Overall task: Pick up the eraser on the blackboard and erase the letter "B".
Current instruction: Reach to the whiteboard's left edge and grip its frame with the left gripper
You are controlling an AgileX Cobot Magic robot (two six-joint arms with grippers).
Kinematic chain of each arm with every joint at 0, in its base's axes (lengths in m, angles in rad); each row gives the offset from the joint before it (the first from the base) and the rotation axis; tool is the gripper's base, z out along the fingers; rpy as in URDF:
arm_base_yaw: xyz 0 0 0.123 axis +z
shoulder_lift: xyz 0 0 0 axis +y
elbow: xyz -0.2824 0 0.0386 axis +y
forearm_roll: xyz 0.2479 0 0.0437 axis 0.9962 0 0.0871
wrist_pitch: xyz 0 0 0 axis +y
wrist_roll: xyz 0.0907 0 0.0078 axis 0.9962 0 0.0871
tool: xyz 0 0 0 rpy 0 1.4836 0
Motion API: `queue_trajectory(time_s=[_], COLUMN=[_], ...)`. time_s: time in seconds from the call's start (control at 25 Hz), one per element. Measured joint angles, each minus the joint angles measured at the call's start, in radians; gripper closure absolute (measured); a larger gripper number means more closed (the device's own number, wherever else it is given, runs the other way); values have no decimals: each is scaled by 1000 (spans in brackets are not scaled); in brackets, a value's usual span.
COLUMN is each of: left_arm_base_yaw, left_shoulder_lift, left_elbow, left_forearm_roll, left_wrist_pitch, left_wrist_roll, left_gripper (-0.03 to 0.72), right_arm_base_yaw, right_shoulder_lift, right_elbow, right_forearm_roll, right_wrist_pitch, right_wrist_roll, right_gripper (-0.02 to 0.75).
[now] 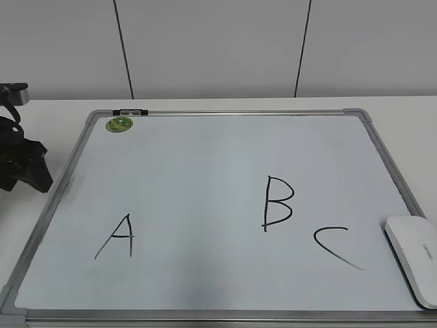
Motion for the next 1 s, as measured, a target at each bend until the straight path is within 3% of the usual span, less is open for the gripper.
queue_trajectory(time_s=[0.56,0.76,1.0], left_arm_base_yaw=[0,0,3], left_shoulder_lift=[75,102,166], left_elbow=[-10,-57,-126], left_forearm_roll=[-42,-54,-60], left_wrist_pitch=[-34,-35,-11], left_wrist_roll=[15,17,17], left_gripper=[178,259,286], right_arm_base_yaw=[0,0,0], right_shoulder_lift=[0,0,0], right_elbow=[0,0,0], right_forearm_roll=[0,0,0], right_wrist_pitch=[0,0,0], right_wrist_roll=[0,0,0], right_gripper=[151,152,152])
